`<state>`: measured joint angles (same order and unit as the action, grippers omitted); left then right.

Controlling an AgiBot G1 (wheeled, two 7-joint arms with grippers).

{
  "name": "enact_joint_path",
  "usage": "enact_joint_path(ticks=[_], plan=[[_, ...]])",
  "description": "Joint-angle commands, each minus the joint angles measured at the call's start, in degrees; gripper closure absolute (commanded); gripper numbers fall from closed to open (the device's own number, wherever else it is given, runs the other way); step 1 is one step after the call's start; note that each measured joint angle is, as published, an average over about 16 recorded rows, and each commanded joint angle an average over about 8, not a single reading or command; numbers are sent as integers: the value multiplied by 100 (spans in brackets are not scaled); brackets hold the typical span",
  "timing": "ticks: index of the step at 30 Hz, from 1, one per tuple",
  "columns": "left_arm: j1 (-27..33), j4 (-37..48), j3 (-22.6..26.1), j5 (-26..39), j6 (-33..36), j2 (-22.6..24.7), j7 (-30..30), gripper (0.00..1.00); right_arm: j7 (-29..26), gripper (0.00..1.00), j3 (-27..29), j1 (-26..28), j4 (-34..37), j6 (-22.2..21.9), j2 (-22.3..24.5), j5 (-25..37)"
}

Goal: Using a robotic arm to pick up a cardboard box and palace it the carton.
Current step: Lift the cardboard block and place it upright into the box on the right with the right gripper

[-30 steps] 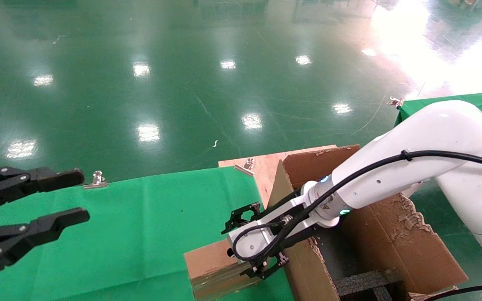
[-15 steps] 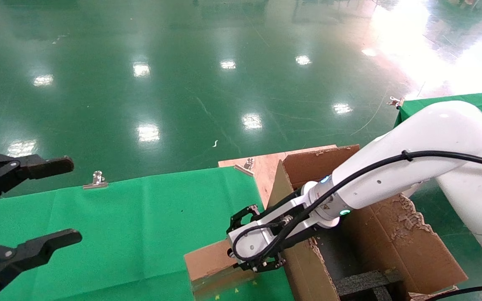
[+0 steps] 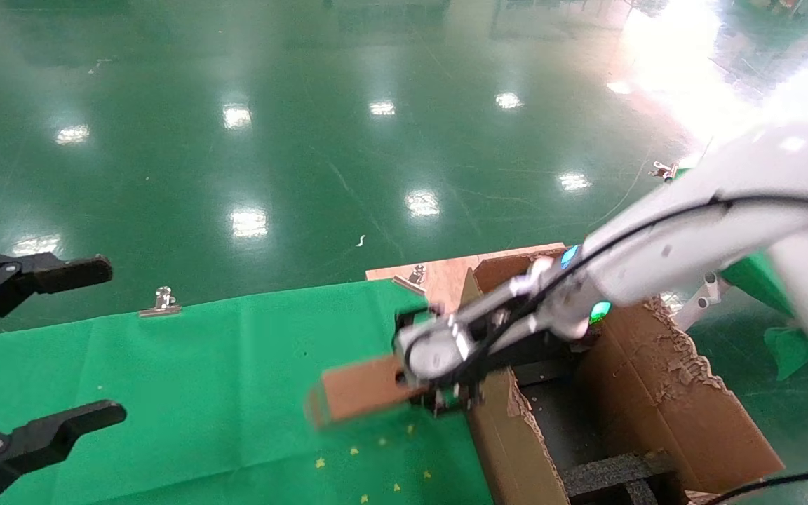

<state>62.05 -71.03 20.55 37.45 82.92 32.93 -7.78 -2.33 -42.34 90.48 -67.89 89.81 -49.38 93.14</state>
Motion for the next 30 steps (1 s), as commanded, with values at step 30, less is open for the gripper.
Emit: enact_joint_path(ticks=[30], plan=[[0, 0, 0, 0, 0, 0, 0, 0, 1527, 100, -2277, 3076, 2497, 150, 572, -1721]])
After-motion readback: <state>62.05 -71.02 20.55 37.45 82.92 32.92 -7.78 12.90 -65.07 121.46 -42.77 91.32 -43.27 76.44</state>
